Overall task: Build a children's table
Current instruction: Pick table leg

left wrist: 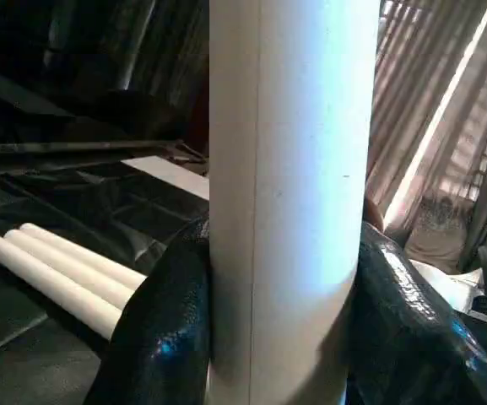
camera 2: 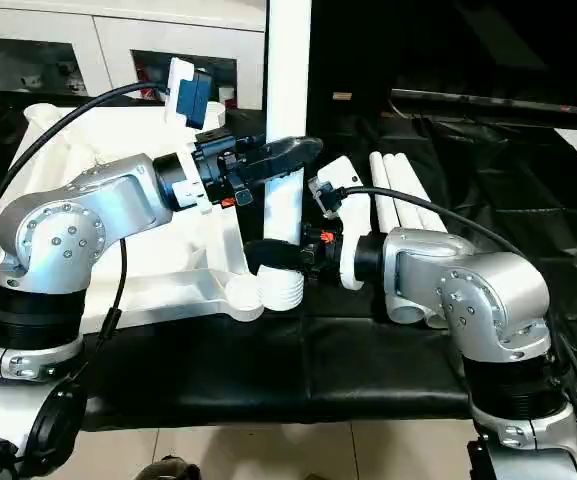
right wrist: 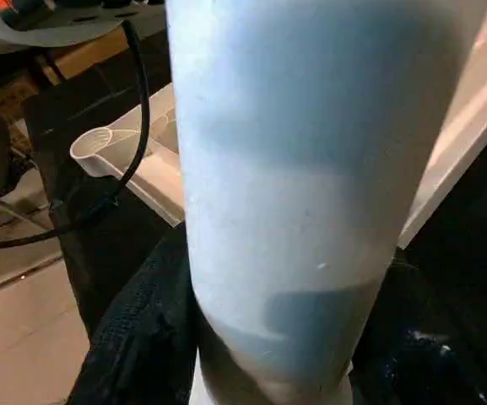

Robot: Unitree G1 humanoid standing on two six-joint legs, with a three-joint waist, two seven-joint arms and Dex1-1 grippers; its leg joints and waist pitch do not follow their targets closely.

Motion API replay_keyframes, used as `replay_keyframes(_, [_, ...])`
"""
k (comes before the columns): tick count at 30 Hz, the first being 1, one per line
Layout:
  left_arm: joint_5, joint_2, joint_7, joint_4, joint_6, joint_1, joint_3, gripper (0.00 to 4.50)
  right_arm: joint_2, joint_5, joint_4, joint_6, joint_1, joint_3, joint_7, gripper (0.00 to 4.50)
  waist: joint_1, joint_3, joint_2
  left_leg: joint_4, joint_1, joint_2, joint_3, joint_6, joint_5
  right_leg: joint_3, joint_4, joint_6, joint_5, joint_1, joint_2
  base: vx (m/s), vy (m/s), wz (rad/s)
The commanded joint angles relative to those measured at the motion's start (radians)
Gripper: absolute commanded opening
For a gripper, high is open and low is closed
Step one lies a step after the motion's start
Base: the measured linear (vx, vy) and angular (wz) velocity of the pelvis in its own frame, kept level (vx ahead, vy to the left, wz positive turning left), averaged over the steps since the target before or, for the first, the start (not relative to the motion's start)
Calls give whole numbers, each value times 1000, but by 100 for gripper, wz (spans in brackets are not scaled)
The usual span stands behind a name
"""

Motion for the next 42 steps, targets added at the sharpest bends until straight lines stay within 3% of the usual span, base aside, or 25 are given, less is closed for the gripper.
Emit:
replay_keyframes(1, [6,-8,7,-21,-11,-26,1,183,-8,-5,-17,-8,13,9,5,190,2,-79,6,-64,25,65,-26,-54,-122,46,-84,-191,-127,42,-93,0,0,0])
replay_keyframes(3, [3,-8,-11,-28,-22,-31,-4,239,0,-9,-6,-19,11,0,-4,190,3,-80,10,-63,26,66,-27,-55,-121,46,-83,-192,-117,42,-95,0,0,0])
replay_keyframes(6, [-18,-15,-11,-24,-16,-37,16,258,19,-20,11,-45,5,-19,-24,190,1,-80,16,-63,25,64,-27,-60,-128,45,-82,-202,-103,42,-93,0,0,0])
replay_keyframes(9, [12,-29,12,-9,-74,-40,29,280,37,-25,21,-63,5,-37,-46,189,2,-80,14,-64,24,65,-28,-60,-130,45,-82,-205,-105,43,-94,0,0,0])
replay_keyframes(10, [49,-43,44,3,-136,-43,39,294,56,-27,26,-76,4,-51,-67,189,3,-80,30,-65,25,66,-31,-66,-138,45,-82,-206,-93,44,-93,0,0,0])
replay_keyframes(11, [91,-66,88,21,-221,-51,59,294,80,-37,30,-106,3,-67,-93,189,2,-80,33,-64,25,66,-31,-66,-153,45,-85,-206,-92,42,-94,0,0,0])
replay_keyframes(13, [103,-80,106,29,-257,-55,71,302,88,-45,31,-128,2,-72,-103,189,2,-82,23,-66,25,66,-32,-64,-150,44,-85,-205,-87,48,-95,0,0,0])
replay_keyframes(16, [43,-137,170,59,-315,-85,174,304,121,-49,41,-146,5,-104,-153,189,4,-83,29,-61,21,63,-30,-55,-134,45,-83,-220,-74,49,-98,0,0,0])
replay_keyframes(17, [-2,-144,178,69,-316,-102,219,304,129,-71,52,-166,5,-112,-184,189,2,-82,20,-60,21,59,-27,-54,-138,44,-85,-216,-92,48,-95,0,0,0])
replay_keyframes(18, [-31,-144,178,73,-313,-112,246,304,137,-89,63,-184,3,-119,-208,189,3,-82,22,-61,22,58,-28,-56,-137,44,-85,-215,-101,48,-95,0,0,0])
replay_keyframes(20, [-73,-127,164,71,-291,-110,277,304,166,-125,106,-229,-5,-145,-267,189,-1,-81,20,-61,24,58,-27,-62,-145,43,-87,-206,-138,43,-93,0,0,0])
replay_keyframes(22, [-82,-117,160,68,-274,-104,281,304,171,-140,121,-245,-7,-150,-283,189,-1,-81,26,-61,26,58,-27,-65,-147,43,-86,-198,-148,40,-90,0,0,0])
replay_keyframes(23, [-17,-77,156,60,-282,-78,250,304,168,-175,136,-284,-4,-135,-296,189,-4,-80,25,-64,25,60,-27,-64,-146,43,-86,-193,-139,39,-89,0,0,0])
replay_keyframes(24, [153,30,91,30,-336,25,148,304,172,-271,163,-469,23,-88,-296,189,-4,-82,1,-66,26,65,-26,-58,-143,43,-89,-179,-146,38,-91,0,0,0])
replay_keyframes(25, [153,30,91,29,-336,25,148,304,172,-271,163,-469,23,-88,-296,189,-5,-81,9,-72,17,70,-30,-55,-124,45,-81,-138,-158,39,-98,0,0,0])
replay_keyframes(26, [210,62,71,22,-363,57,114,304,168,-306,166,-536,36,-64,-285,189,-5,-82,17,-68,27,69,-26,-62,-130,45,-85,-119,-166,31,-96,0,0,0])
replay_keyframes(27, [250,89,52,13,-383,96,75,304,160,-347,173,-580,51,-42,-302,189,-5,-82,17,-68,27,69,-26,-62,-130,45,-85,-119,-166,31,-96,0,0,0])
replay_keyframes(28, [290,117,34,2,-404,135,35,304,151,-392,178,-618,67,-18,-325,189,-2,-84,2,-69,26,70,-23,-52,-91,46,-82,-112,-143,32,-95,0,0,0])
replay_keyframes(30, [374,194,3,-22,-443,234,-64,304,198,-323,158,-523,95,-58,-343,189,-4,-84,8,-71,30,68,-22,-51,-103,46,-78,-125,-123,27,-91,0,0,0])
replay_keyframes(31, [411,227,-9,-27,-464,273,-103,304,214,-295,148,-491,103,-71,-338,189,-8,-81,7,-77,25,69,-27,-42,-118,45,-78,-124,-122,28,-89,0,0,0])
replay_keyframes(32, [421,232,-5,-23,-469,279,-109,304,216,-293,147,-490,107,-71,-336,189,-10,-80,8,-80,32,72,-25,-48,-143,44,-79,-125,-127,24,-88,0,0,0])
replay_keyframes(34, [507,280,28,9,-515,338,-154,304,226,-285,145,-496,143,-59,-317,189,-9,-79,8,-81,31,72,-25,-54,-155,45,-80,-127,-117,23,-89,0,0,0])
replay_keyframes(35, [507,269,74,7,-510,367,-127,304,235,-296,156,-524,168,-43,-307,189,-9,-79,2,-82,29,72,-24,-61,-161,45,-80,-131,-115,24,-90,0,0,0])
replay_keyframes(38, [515,195,212,-54,-461,430,-37,304,240,-331,169,-569,204,24,-284,189,-10,-76,4,-82,27,73,-25,-75,-186,44,-80,-165,-118,26,-94,0,0,0])
replay_keyframes(42, [516,113,309,-150,-493,525,9,304,246,-373,164,-589,214,59,-301,189,-6,-71,1,-82,24,73,-28,-61,-221,48,-92,-156,-203,27,-101,0,0,0])
